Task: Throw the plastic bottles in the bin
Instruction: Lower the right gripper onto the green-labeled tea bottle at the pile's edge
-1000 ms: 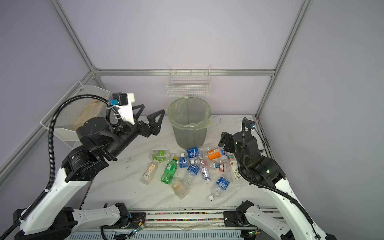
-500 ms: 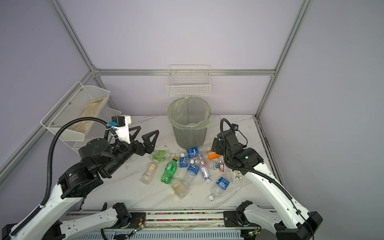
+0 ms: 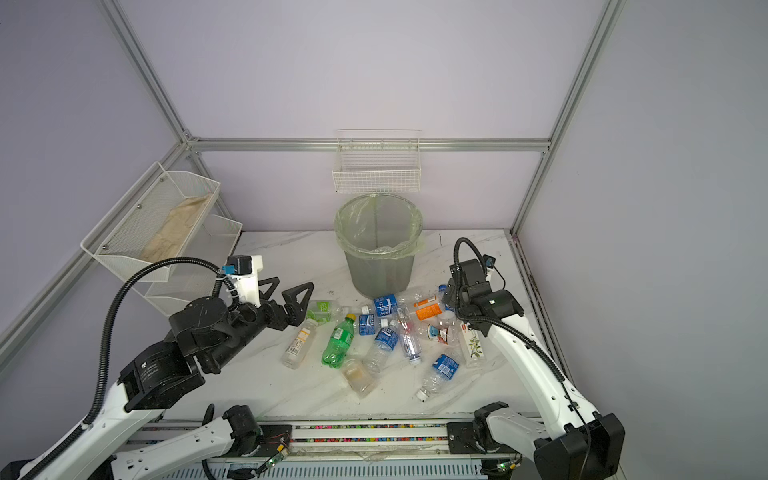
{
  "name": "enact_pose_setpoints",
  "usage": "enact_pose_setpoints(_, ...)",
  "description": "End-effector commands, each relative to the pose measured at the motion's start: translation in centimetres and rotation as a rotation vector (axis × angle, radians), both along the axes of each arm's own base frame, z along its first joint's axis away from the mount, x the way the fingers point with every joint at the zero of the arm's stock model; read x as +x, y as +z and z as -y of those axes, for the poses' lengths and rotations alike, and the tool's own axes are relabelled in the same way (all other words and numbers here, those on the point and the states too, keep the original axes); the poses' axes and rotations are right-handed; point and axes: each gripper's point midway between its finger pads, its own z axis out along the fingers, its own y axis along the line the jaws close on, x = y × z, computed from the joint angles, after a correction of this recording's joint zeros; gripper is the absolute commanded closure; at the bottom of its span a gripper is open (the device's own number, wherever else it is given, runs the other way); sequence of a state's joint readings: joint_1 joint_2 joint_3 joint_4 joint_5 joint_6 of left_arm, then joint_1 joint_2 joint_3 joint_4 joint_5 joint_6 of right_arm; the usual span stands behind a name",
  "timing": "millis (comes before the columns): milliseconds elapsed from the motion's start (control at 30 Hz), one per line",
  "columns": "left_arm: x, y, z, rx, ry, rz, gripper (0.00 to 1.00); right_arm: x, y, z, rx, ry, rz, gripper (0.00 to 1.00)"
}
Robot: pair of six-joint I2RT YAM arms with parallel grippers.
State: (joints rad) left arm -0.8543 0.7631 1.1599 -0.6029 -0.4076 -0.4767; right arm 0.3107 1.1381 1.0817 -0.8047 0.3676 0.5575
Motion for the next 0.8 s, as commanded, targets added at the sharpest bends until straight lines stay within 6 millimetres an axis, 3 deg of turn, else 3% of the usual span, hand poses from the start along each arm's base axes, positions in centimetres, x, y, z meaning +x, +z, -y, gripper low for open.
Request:
enact_pose_setpoints(0, -0.1, -1.1, -0.4, -0.005, 0.02, -0.017, 0.0, -0.3, -2.3, 1.2, 0.022, -0.058, -0.07, 0.02)
enact_pose_setpoints(267, -0.2, -1.9, -0.9, -0.001, 0.035, -0.024, 0.0, -1.7, -4.0, 1.4, 0.109, -0.103, -0.085, 0.03)
enact_pose_setpoints(533, -0.3, -2.2, -1.1, 0.001, 0.037, -0.027, 0.0, -2.2, -8.8, 1.5, 0.113, -0.15, -0.239, 0.03)
enact_pose_setpoints(767, -0.5, -2.6, -1.7, 0.0, 0.053, -0.029, 0.0, -3.0, -10.0, 1.3, 0.138, -0.157, -0.238, 0.03)
